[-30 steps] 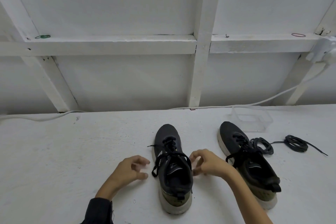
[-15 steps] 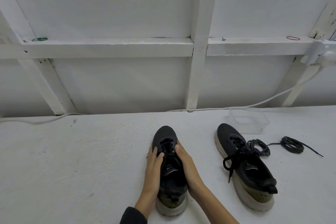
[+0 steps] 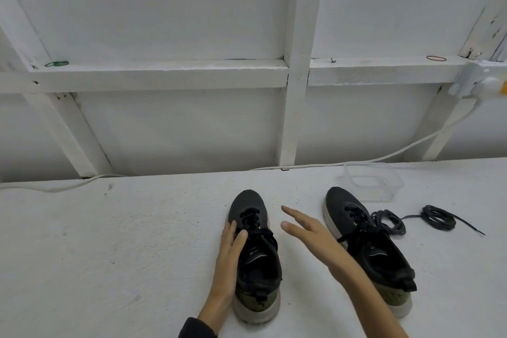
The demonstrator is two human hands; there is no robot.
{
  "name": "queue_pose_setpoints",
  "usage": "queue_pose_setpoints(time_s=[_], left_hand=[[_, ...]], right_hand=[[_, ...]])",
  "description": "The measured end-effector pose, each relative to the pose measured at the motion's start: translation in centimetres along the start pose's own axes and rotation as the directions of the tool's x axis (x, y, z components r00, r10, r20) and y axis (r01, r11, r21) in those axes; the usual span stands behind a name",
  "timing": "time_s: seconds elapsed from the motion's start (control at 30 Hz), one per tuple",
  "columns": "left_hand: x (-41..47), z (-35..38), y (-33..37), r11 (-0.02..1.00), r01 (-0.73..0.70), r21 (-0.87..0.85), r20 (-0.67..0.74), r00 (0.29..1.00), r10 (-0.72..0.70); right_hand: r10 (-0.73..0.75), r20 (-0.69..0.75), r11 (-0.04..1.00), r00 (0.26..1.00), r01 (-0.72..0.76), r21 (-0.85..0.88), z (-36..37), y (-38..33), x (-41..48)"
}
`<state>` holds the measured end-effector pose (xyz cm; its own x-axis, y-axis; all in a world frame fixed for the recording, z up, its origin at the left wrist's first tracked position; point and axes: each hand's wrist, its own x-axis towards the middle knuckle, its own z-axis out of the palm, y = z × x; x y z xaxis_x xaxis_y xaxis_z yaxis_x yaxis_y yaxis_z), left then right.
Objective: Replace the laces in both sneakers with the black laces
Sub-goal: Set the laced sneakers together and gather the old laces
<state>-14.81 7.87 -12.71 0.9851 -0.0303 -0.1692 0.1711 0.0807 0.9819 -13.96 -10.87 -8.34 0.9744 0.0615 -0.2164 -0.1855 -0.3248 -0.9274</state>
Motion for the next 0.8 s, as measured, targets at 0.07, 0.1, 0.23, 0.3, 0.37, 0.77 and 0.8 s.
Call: queue_pose_setpoints(time_s=[0.07,0.1,0.23,0.3,0.37,0.77,0.8], left_hand=[[-0.2,0.0,0.0,1.000,-0.007,-0.014,0.027,1.000,0.007],[-0.3,-0.1,-0.1,1.000,-0.009,-0.017,0.040,0.999,0.009],[-0.5,-0.6,-0.4,0.999,0.012,0.031,0.071,0.997,-0.014],[-0.4,-0.6,-0.5,0.997,0.011,0.078,0.065,0.998,-0.016],[-0.4,-0.6,-0.5,0.993,0.010,0.115,0.050,0.999,-0.016],[-0.3,-0.5,-0.4,0.980,0.005,0.201,0.020,1.000,-0.009],[-0.3,-0.5,-0.4,0.981,0.005,0.196,0.017,1.000,-0.009]], right_hand=[[-0.050,-0.071,0.992,0.996,0.041,-0.120,-1.3,-0.1,-0.5],[-0.087,-0.112,0.979,0.990,0.063,-0.196,-2.0,-0.1,-0.8],[-0.118,-0.265,0.828,0.957,-0.053,-0.558,-5.1,0.8,-1.7],[-0.033,-0.320,0.693,0.947,-0.209,-0.690,-6.2,1.4,-2.1],[0.041,-0.346,0.647,0.937,-0.289,-0.706,-6.9,1.9,-2.5],[0.117,-0.222,0.869,0.968,-0.208,-0.450,-12.1,2.5,-4.2],[0.137,-0.197,0.887,0.971,-0.209,-0.411,-12.2,2.6,-4.5]])
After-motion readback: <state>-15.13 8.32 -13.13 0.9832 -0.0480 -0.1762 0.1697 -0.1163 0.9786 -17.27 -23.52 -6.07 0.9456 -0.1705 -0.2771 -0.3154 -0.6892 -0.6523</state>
